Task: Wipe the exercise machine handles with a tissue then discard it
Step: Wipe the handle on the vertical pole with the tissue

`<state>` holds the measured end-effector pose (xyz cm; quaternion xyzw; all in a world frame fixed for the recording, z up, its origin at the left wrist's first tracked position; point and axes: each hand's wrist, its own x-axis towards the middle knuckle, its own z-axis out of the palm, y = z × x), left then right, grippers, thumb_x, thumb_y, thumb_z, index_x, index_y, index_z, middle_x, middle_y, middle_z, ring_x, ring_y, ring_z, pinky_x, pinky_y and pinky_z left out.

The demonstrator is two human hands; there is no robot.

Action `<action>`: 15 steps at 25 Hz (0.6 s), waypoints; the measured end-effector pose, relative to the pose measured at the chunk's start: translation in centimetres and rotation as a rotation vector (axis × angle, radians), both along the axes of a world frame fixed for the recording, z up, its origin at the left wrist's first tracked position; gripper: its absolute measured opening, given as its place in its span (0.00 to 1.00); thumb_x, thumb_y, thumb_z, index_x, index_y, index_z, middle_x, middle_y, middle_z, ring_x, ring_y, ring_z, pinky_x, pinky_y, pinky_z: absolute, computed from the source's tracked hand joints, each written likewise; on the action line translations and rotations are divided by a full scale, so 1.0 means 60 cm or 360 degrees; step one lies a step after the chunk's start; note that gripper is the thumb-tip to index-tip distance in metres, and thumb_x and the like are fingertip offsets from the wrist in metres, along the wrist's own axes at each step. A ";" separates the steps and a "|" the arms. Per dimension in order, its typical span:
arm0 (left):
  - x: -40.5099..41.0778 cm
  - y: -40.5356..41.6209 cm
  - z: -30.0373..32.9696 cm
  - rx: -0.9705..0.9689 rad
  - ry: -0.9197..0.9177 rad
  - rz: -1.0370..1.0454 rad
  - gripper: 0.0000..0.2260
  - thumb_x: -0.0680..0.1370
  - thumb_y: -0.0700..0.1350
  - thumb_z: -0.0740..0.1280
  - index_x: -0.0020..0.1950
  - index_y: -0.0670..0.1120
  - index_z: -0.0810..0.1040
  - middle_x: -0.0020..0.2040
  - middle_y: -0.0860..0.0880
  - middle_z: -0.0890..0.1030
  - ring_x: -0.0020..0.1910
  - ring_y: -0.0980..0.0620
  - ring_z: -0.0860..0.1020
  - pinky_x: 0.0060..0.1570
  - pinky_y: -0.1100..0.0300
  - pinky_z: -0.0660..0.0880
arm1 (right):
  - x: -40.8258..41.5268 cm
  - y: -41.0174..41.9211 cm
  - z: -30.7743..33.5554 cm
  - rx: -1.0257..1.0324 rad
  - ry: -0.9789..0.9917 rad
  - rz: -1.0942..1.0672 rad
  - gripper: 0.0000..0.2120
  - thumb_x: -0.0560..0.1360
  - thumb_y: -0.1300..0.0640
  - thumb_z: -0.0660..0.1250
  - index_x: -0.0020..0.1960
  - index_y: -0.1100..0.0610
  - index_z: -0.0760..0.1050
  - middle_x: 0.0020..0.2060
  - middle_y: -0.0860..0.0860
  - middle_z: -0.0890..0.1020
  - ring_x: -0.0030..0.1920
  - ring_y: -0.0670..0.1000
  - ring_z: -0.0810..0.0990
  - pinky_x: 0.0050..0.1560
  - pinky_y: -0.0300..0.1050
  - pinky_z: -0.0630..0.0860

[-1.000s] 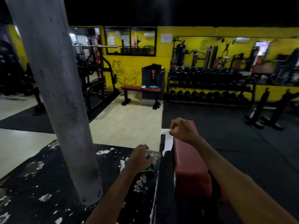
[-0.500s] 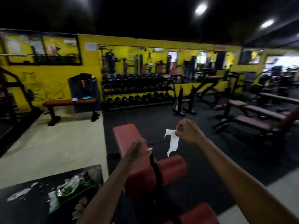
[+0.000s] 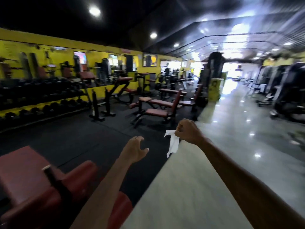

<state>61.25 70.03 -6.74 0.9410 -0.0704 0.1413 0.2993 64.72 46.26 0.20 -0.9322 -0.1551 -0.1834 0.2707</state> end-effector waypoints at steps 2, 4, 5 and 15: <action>0.009 -0.114 0.012 -0.0039 0.0002 -0.0193 0.24 0.75 0.48 0.69 0.68 0.40 0.70 0.67 0.44 0.72 0.67 0.47 0.70 0.64 0.58 0.66 | -0.040 -0.119 0.007 -0.0057 -0.0027 -0.0154 0.06 0.67 0.61 0.71 0.37 0.64 0.78 0.39 0.55 0.78 0.39 0.53 0.76 0.41 0.45 0.73; 0.015 -0.237 0.021 -0.0053 0.0015 -0.0401 0.24 0.74 0.48 0.70 0.67 0.39 0.72 0.65 0.42 0.74 0.65 0.46 0.72 0.62 0.58 0.68 | -0.090 -0.239 0.013 -0.0063 -0.0070 -0.0345 0.06 0.67 0.60 0.72 0.38 0.62 0.78 0.40 0.57 0.79 0.40 0.55 0.77 0.42 0.47 0.74; 0.016 -0.283 0.023 -0.0063 0.0011 -0.0463 0.24 0.74 0.47 0.71 0.66 0.39 0.72 0.64 0.42 0.75 0.64 0.45 0.73 0.61 0.58 0.68 | -0.110 -0.283 0.014 -0.0055 -0.0082 -0.0405 0.05 0.67 0.60 0.72 0.38 0.61 0.78 0.40 0.56 0.79 0.40 0.55 0.77 0.42 0.48 0.74; -0.074 -0.841 0.041 -0.0098 -0.0038 -0.1530 0.24 0.72 0.48 0.73 0.65 0.40 0.74 0.63 0.43 0.77 0.62 0.46 0.75 0.59 0.59 0.70 | -0.444 -0.709 0.030 -0.0002 0.0010 -0.1566 0.13 0.69 0.62 0.71 0.29 0.55 0.71 0.31 0.48 0.74 0.32 0.48 0.73 0.34 0.41 0.68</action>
